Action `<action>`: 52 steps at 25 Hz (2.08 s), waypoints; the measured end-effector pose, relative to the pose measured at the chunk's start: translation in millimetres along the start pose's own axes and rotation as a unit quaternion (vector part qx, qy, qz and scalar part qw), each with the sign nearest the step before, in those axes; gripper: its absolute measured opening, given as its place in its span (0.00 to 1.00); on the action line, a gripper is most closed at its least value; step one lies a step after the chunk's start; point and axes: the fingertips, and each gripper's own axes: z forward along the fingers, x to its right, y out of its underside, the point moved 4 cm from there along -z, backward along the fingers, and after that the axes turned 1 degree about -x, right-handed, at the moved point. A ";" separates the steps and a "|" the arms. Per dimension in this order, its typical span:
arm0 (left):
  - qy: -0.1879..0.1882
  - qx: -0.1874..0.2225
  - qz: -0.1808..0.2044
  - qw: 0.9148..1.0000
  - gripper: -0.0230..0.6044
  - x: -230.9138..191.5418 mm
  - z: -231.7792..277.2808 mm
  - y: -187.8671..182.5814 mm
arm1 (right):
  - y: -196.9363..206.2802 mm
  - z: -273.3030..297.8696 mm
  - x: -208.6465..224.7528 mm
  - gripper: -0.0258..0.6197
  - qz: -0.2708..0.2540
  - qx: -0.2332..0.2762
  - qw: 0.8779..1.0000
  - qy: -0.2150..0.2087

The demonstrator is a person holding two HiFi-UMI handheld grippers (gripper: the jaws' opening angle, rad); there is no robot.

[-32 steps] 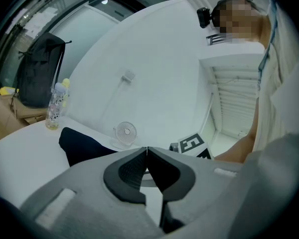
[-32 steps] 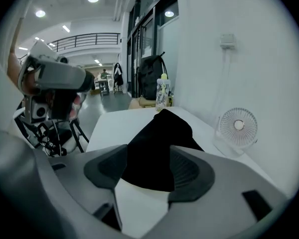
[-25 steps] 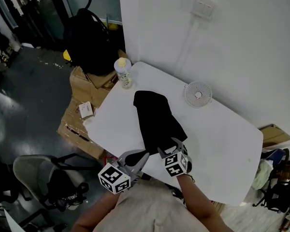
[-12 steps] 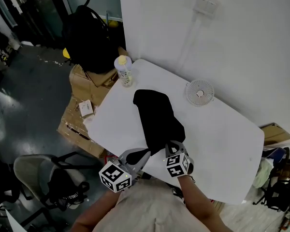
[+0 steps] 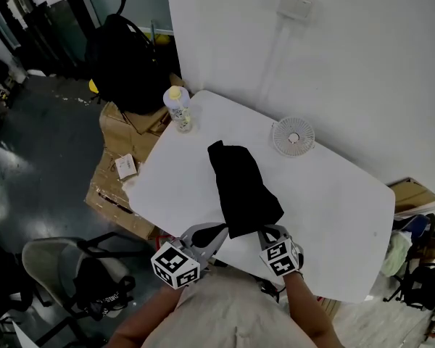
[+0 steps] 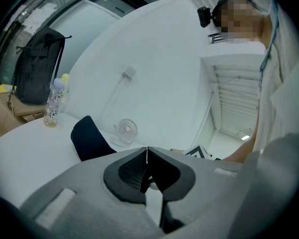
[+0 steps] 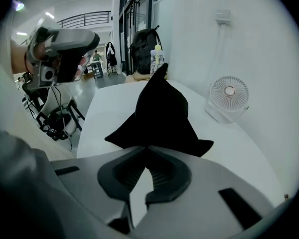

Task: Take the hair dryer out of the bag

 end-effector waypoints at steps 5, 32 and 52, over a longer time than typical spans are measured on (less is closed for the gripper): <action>0.007 -0.004 0.001 1.000 0.05 5.1 3.8 1.9 | 15.3 -15.4 8.4 0.08 0.008 -0.001 1.000 -0.002; 0.036 -0.032 0.012 0.999 0.05 41.7 28.7 13.2 | 137.0 -89.5 113.0 0.08 0.025 -0.081 0.993 0.084; 0.017 -0.024 0.010 1.000 0.05 37.4 26.0 9.2 | 18.1 -169.2 147.7 0.33 0.119 0.119 0.980 0.105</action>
